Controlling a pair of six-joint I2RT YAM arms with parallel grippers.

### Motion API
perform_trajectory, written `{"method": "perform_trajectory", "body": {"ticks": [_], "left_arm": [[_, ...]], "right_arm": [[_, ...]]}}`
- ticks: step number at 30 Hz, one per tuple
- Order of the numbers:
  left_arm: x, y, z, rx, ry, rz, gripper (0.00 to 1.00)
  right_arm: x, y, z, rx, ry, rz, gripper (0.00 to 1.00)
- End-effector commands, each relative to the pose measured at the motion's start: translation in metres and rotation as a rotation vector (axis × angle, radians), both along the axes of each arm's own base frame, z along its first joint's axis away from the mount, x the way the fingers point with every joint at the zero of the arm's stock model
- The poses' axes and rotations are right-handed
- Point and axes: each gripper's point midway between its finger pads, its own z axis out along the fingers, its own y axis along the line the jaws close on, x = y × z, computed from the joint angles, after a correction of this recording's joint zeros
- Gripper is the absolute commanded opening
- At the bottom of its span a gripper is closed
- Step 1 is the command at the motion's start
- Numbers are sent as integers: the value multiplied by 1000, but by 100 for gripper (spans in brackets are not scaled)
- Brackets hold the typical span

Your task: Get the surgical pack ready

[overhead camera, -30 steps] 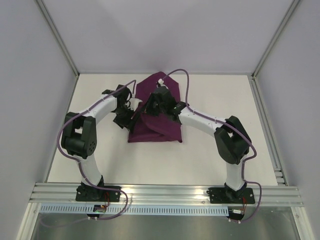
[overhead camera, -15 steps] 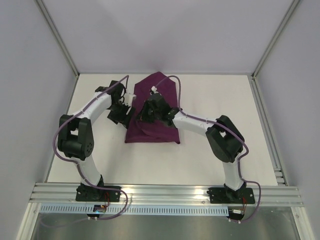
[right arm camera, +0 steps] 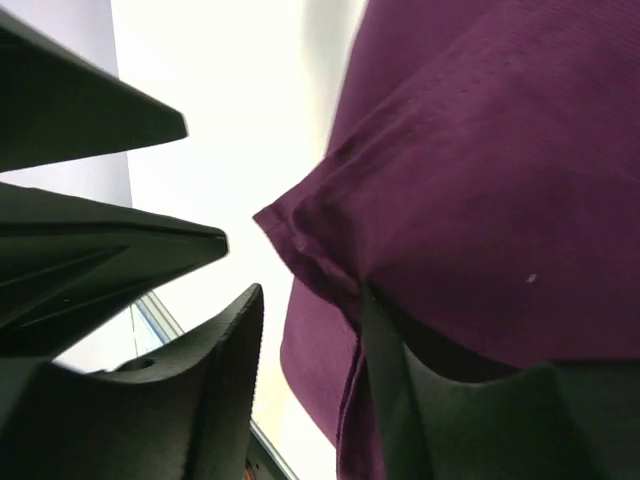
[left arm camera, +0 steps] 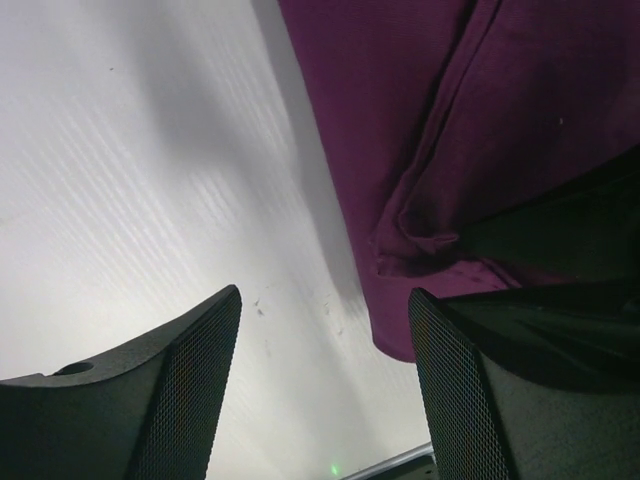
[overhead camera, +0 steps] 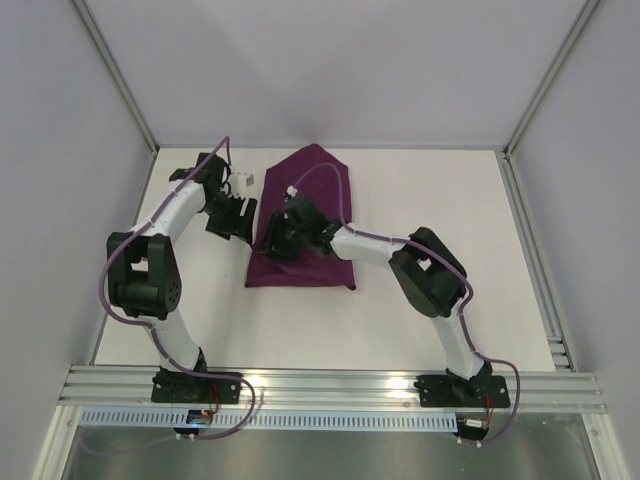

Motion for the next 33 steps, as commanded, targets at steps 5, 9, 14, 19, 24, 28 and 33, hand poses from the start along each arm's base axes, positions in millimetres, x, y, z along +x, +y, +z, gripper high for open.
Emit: {"method": "perform_trajectory", "body": {"ticks": [5,9,14,19,24,28,33], "left_arm": [[18,-26,30,-140,-76,-20,77],[14,-40,20,-214,-17,-45,76],[10,-50,2,-217,52,-75,73],[6,-56,-17,-178,99,-96,64],[-2,-47,-24,-133,116,-99,33],[-4,-39,-25,-90,95,-100,18],[-6,-35,-27,-65,92,-99,11]], "right_arm": [[-10,-2,90,73,-158,68,50],[-11,-31,111,25,-236,27,53],[-11,-73,129,0,-288,-46,55],[-17,-106,104,-88,-269,-42,47],[-44,-93,71,-60,-199,100,26],[-63,-78,33,-80,-143,225,17],[-71,-77,4,-103,-109,261,2]]}}
